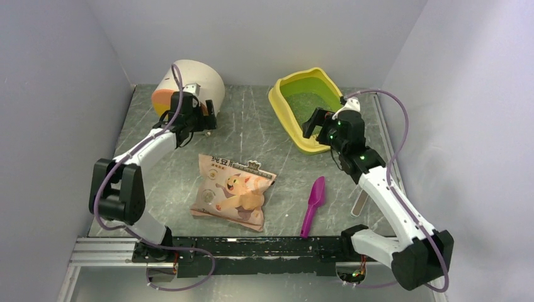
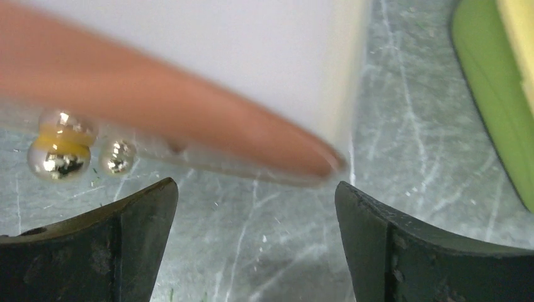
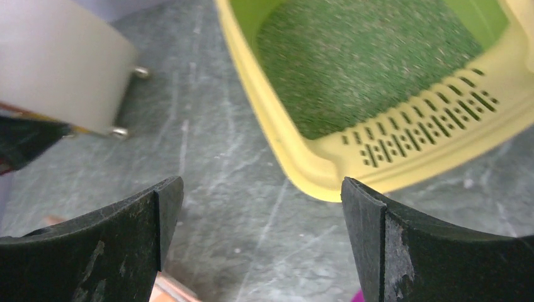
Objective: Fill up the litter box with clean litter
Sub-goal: Move the distractor to the center of the board, then move the litter box to the center of the board.
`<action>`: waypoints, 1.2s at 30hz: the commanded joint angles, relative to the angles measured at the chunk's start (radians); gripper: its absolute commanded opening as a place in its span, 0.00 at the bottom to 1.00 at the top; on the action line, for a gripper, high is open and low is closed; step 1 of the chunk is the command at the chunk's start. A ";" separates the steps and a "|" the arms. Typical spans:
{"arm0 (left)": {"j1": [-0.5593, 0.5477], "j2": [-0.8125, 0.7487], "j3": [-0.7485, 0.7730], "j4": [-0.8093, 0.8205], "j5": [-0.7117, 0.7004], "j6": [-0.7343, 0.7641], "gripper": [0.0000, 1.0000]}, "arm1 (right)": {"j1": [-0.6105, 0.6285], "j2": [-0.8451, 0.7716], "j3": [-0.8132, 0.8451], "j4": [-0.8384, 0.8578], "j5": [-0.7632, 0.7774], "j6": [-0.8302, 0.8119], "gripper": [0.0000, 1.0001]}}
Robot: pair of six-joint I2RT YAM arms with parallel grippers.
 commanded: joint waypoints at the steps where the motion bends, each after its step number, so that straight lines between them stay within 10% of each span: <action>1: 0.002 -0.147 -0.034 -0.045 0.140 -0.011 0.99 | -0.088 0.083 -0.027 0.015 -0.105 -0.076 1.00; 17: 0.005 -0.579 -0.121 -0.343 0.197 0.057 0.99 | -0.132 0.663 0.331 -0.052 -0.391 -0.305 1.00; 36: 0.006 -0.647 -0.139 -0.391 0.164 0.060 0.99 | -0.057 0.619 0.086 0.019 -0.381 -0.281 1.00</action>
